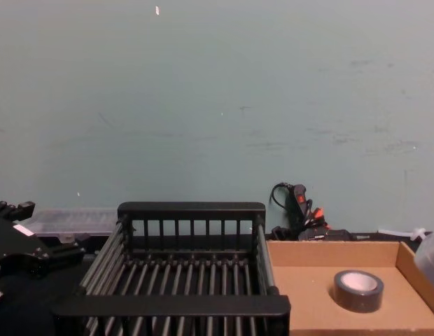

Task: Pick up the white tape and place it into the black box , Pick up the silver tape and place it into the brown box.

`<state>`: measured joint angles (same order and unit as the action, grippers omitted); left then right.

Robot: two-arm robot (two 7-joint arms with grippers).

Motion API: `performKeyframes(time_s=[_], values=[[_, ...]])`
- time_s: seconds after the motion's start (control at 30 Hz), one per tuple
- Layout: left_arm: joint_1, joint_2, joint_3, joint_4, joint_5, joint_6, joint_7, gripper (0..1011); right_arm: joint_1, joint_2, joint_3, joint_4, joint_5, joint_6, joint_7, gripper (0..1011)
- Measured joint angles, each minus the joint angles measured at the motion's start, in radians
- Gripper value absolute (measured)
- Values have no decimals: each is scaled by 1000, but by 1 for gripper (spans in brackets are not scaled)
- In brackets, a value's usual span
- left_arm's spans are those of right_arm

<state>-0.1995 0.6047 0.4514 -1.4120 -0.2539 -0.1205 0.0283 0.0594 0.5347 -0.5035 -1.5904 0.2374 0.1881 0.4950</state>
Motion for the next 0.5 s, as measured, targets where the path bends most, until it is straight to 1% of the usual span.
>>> performKeyframes(time_s=[0.2,0.5], values=[[0,0,0,0,0,0,0,1001,-4,-2,1,-2,-12,-3,-9,1002],[0,0,0,0,0,0,0,1001,-5,-2,1,-3,-12,-3,-9,1002]])
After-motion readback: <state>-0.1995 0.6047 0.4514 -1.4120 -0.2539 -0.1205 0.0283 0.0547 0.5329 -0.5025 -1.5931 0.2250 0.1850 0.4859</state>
